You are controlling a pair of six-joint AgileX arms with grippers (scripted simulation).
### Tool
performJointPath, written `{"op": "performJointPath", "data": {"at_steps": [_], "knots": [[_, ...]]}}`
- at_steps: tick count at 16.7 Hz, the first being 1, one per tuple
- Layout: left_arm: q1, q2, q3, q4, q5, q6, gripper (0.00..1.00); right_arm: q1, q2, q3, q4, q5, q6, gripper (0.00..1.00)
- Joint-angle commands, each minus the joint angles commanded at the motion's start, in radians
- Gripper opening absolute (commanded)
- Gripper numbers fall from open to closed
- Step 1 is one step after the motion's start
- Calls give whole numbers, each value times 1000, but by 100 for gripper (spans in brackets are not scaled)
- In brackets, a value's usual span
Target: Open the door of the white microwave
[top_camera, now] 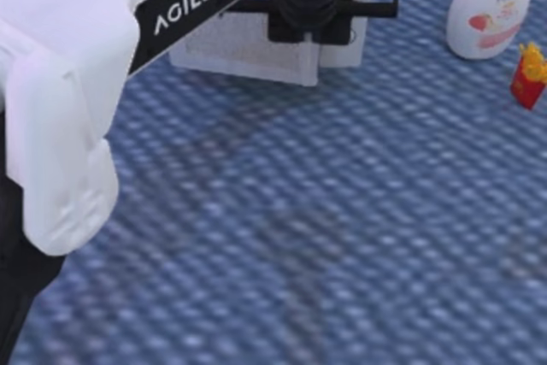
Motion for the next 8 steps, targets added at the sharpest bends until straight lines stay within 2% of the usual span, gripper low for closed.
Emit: {"op": "performJointPath", "data": {"at_steps": [5, 8], "knots": [[-7, 3, -5, 4, 5, -1, 0, 0, 0, 0, 0, 0, 0, 100], [2, -49, -77, 46, 16, 32, 0, 0, 0, 0, 0, 0, 0, 100]]}}
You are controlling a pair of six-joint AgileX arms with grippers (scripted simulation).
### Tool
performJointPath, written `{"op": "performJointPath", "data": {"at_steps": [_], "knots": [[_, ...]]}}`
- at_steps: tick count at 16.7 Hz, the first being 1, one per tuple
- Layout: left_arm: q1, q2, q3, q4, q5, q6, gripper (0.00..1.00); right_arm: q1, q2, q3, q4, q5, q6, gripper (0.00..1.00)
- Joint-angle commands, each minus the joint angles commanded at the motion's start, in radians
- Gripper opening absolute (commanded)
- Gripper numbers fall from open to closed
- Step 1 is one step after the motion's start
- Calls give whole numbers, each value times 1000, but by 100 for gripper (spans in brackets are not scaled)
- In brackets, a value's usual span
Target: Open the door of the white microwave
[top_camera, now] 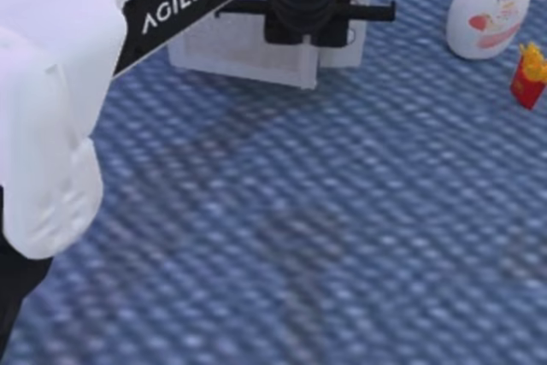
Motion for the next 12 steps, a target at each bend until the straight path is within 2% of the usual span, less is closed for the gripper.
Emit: {"op": "performJointPath", "data": {"at_steps": [4, 12], "knots": [[6, -73, -134, 66, 28, 61, 0, 0, 0, 0, 0, 0, 0, 100], [6, -80, -144, 72, 31, 66, 0, 0, 0, 0, 0, 0, 0, 100]]}}
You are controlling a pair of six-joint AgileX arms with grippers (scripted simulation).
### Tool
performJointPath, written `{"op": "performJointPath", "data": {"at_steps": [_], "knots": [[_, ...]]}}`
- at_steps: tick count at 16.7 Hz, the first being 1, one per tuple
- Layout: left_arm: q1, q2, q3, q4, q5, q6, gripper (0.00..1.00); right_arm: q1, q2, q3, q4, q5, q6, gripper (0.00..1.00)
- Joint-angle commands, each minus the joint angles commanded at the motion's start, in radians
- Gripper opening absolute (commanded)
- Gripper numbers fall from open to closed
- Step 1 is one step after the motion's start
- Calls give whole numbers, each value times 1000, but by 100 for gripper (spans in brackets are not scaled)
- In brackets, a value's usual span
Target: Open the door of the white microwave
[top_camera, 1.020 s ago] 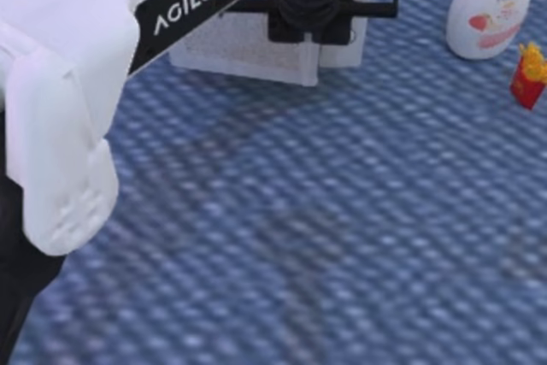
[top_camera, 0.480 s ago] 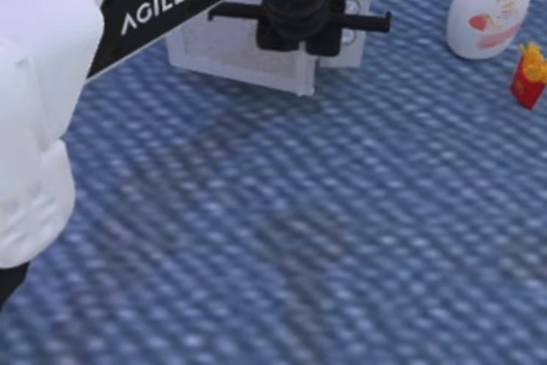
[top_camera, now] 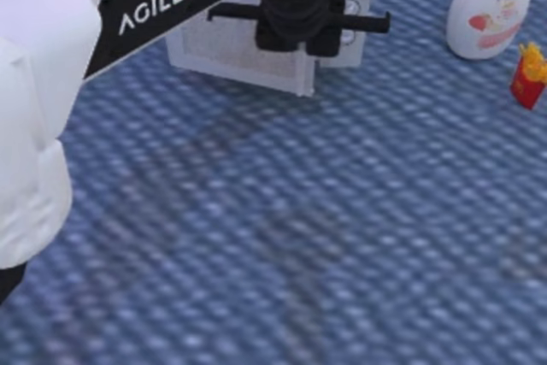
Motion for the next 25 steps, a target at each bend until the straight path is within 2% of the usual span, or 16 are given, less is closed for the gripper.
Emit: {"op": "performJointPath", "data": {"at_steps": [17, 25], "knots": [[0, 0, 0, 0, 0, 0, 0, 0, 0, 0, 0, 0, 0, 100], [12, -91, -145, 74, 44, 85, 0, 0, 0, 0, 0, 0, 0, 100]]}}
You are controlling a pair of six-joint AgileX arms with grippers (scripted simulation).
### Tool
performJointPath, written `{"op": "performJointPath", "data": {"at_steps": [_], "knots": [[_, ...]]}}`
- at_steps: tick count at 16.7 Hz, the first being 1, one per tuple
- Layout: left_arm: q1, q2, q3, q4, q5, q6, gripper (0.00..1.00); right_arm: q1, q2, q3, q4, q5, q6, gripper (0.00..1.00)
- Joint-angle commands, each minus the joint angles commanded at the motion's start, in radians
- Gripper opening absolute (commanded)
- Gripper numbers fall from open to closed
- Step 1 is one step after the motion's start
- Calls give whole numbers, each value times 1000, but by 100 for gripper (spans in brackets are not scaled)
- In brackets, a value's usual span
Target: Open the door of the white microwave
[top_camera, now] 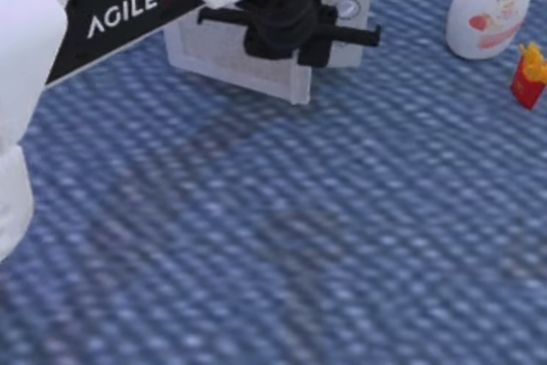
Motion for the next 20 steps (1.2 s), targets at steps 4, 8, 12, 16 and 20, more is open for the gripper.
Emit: {"op": "performJointPath", "data": {"at_steps": [4, 8, 12, 16, 20], "knots": [[2, -17, -29, 14, 10, 20, 0, 0, 0, 0, 0, 0, 0, 100], [2, -17, -29, 14, 10, 20, 0, 0, 0, 0, 0, 0, 0, 100], [2, -17, -29, 14, 10, 20, 0, 0, 0, 0, 0, 0, 0, 100], [2, -17, -29, 14, 10, 20, 0, 0, 0, 0, 0, 0, 0, 100], [2, -17, -29, 14, 10, 20, 0, 0, 0, 0, 0, 0, 0, 100]]}}
